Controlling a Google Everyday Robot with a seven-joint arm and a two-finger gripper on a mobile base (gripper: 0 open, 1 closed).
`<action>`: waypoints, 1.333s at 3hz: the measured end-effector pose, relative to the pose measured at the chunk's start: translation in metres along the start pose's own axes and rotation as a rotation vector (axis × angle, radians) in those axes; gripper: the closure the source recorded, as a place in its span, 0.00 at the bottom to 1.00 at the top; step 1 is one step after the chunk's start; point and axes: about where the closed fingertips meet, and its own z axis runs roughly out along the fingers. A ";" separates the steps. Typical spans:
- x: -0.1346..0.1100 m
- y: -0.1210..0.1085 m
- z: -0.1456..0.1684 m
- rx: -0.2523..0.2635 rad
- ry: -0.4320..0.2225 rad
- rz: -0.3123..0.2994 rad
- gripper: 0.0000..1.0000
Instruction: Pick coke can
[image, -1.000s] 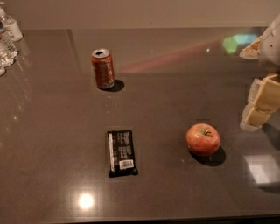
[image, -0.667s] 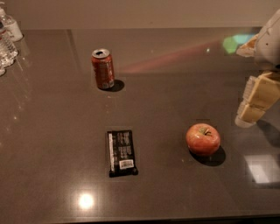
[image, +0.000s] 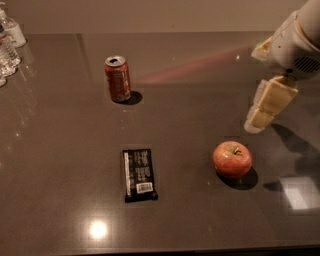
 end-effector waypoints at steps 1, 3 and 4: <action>-0.021 -0.012 0.022 -0.007 -0.066 0.009 0.00; -0.078 -0.038 0.067 -0.055 -0.181 0.031 0.00; -0.109 -0.051 0.088 -0.081 -0.222 0.022 0.00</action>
Offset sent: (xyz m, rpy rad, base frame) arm 0.0774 0.0772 -0.0291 0.2320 -0.0056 0.0214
